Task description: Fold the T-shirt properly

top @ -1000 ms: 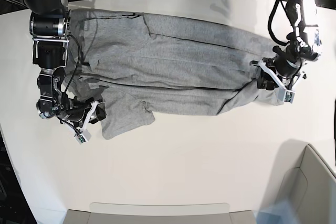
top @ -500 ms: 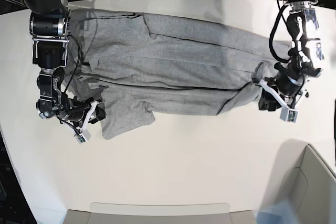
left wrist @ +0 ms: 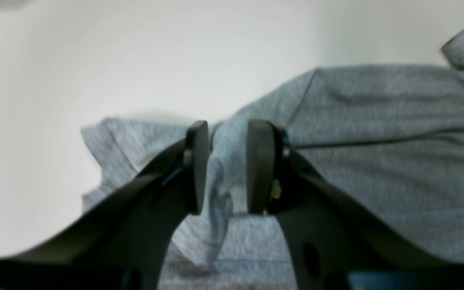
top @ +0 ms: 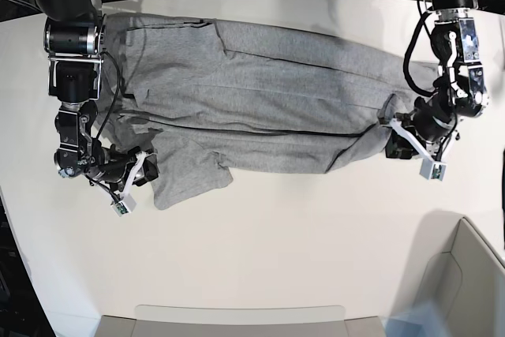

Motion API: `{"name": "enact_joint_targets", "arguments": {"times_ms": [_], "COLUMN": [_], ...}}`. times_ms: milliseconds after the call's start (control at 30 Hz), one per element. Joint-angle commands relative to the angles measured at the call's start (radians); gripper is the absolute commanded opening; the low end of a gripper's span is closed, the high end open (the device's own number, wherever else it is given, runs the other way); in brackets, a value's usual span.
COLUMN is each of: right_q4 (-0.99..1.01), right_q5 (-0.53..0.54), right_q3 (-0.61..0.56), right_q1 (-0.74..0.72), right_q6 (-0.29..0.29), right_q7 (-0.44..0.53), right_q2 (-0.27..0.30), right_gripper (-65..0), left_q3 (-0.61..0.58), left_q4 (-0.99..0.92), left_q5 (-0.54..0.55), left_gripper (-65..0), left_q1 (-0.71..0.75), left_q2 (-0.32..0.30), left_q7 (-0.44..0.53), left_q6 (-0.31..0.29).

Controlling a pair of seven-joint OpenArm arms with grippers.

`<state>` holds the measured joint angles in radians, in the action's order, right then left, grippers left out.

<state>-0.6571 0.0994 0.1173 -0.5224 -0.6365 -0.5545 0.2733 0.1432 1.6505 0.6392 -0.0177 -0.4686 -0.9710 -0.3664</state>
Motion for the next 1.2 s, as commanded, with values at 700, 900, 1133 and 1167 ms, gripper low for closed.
{"name": "enact_joint_targets", "arguments": {"times_ms": [700,900,1133,1167], "right_q4": [-0.054,-0.054,-0.057,-0.057], "right_q5": [-0.057,-0.057,-0.057,-0.057], "right_q3": [-0.005,-0.005,-0.005,-0.005], "right_q1": [0.037,0.037,0.038,0.038], "right_q6": [0.001,0.001,0.001,0.001], "right_q7": [-0.074,-0.074,-0.074,-0.074], "right_q2": [0.017,0.017,0.017,0.017], "right_gripper": [-47.5,-47.5,-47.5,-47.5], "left_q3": [-0.086,-0.09,-0.09,-0.09], "left_q4": [0.061,0.034,-0.057,-0.059], "left_q5": [-0.444,-0.444,-0.444,-0.445], "left_gripper": [-47.4,-47.3,-47.3,-47.3], "left_q1": [0.077,0.078,0.071,0.071], "left_q2": [0.04,0.038,0.038,0.038], "left_q7": [0.024,0.024,0.054,0.062], "left_q6": [-0.006,-0.006,-0.006,-0.006]}}
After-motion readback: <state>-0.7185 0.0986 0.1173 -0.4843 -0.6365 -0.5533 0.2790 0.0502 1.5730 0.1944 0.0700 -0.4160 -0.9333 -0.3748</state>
